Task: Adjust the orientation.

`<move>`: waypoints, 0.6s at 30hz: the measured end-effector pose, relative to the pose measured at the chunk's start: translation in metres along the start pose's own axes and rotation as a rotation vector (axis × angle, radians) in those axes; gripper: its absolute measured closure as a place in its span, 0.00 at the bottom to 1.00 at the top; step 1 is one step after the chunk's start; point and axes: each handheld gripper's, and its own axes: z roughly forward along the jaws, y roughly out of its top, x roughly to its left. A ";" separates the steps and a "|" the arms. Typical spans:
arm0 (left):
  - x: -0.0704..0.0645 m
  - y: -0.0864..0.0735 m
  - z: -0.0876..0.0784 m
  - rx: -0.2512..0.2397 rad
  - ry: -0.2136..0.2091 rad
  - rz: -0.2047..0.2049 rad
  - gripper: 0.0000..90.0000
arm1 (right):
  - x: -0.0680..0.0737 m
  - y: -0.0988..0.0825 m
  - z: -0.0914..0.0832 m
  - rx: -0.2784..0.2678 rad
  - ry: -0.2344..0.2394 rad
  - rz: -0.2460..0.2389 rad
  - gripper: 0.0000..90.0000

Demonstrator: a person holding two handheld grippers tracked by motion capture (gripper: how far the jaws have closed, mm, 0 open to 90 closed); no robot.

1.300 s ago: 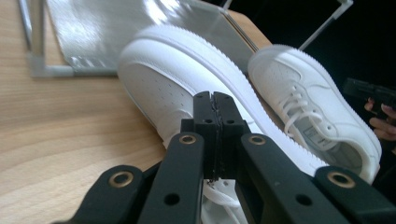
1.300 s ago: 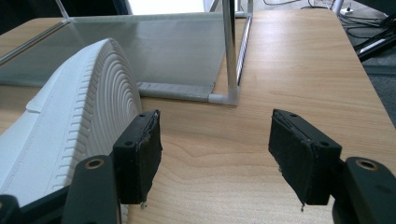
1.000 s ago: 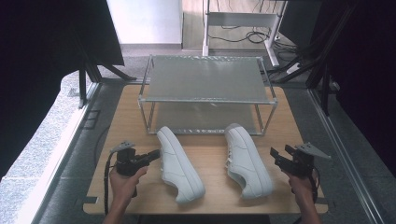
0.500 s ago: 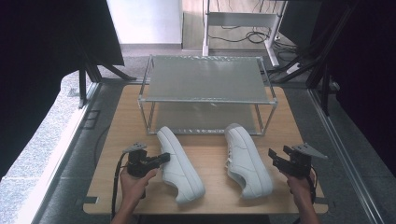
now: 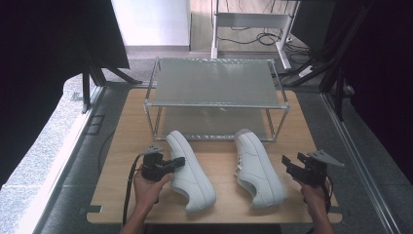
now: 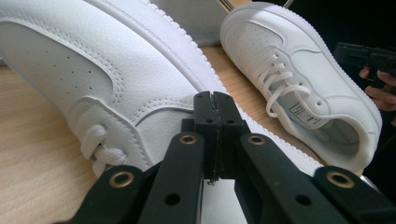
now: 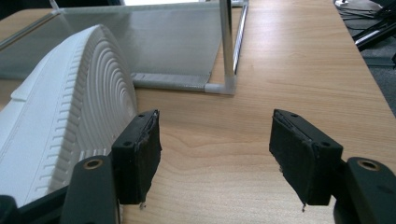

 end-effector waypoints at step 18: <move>-0.021 0.031 0.044 0.039 -0.033 0.047 1.00 | -0.002 -0.001 0.000 -0.003 -0.009 0.010 0.38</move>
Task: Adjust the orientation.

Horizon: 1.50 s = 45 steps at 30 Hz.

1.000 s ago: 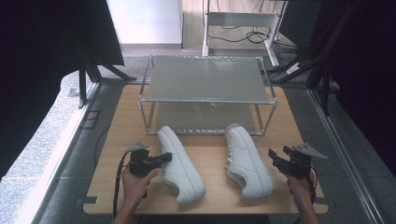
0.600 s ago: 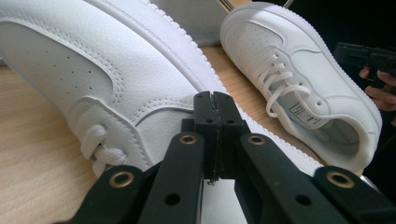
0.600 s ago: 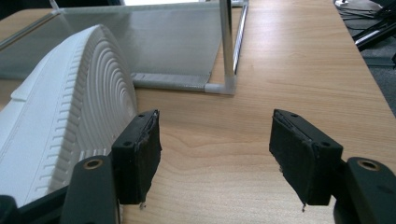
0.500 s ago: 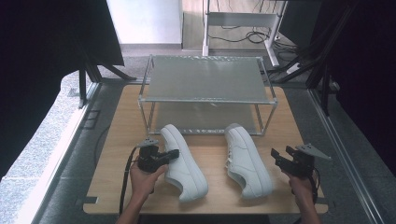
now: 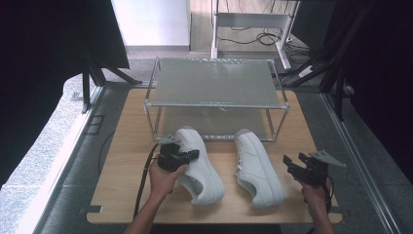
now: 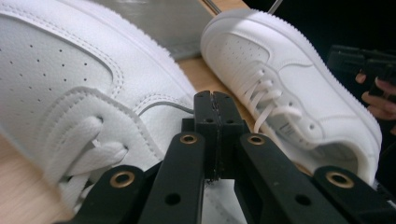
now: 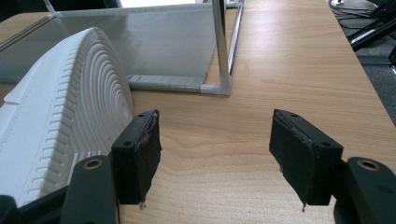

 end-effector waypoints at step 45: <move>-0.045 -0.024 0.005 0.108 -0.085 0.117 1.00 | -0.003 -0.004 0.002 0.009 -0.019 0.011 0.38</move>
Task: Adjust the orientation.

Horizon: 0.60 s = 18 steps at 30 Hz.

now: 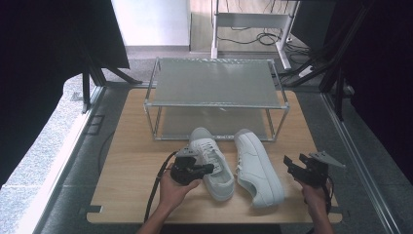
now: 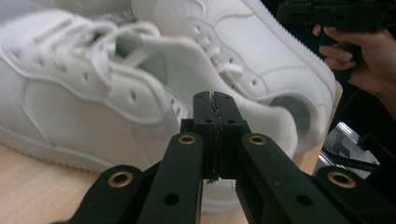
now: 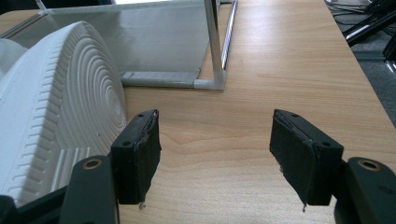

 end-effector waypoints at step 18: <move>-0.005 -0.005 0.028 0.082 0.029 0.037 1.00 | 0.002 -0.002 0.004 0.015 -0.002 -0.017 0.37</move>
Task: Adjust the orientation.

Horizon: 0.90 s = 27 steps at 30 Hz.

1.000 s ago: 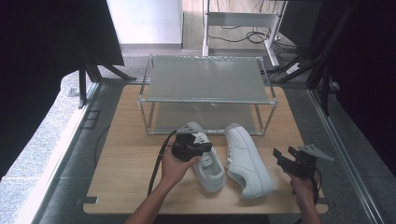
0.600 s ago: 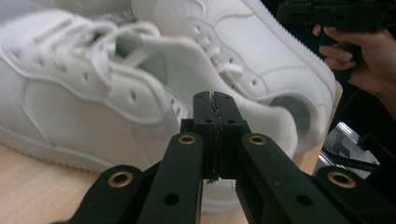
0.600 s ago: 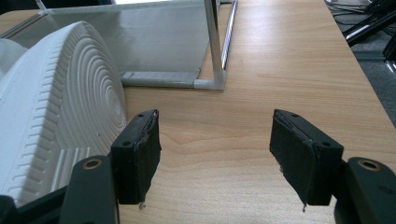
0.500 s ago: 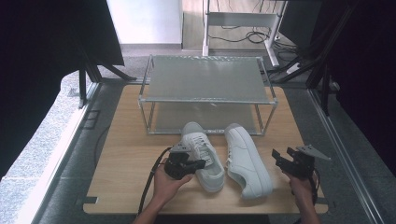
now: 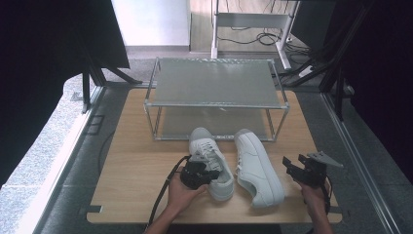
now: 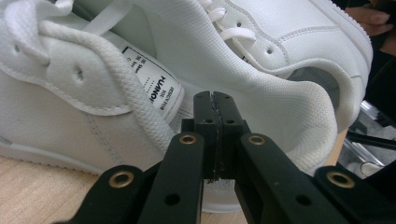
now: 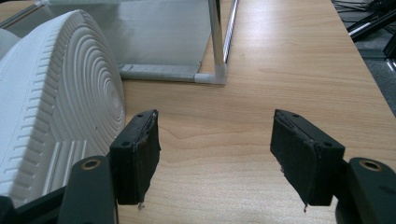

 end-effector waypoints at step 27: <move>0.038 -0.024 -0.045 0.013 0.038 -0.072 1.00 | -0.003 0.002 -0.003 -0.009 -0.002 0.001 0.37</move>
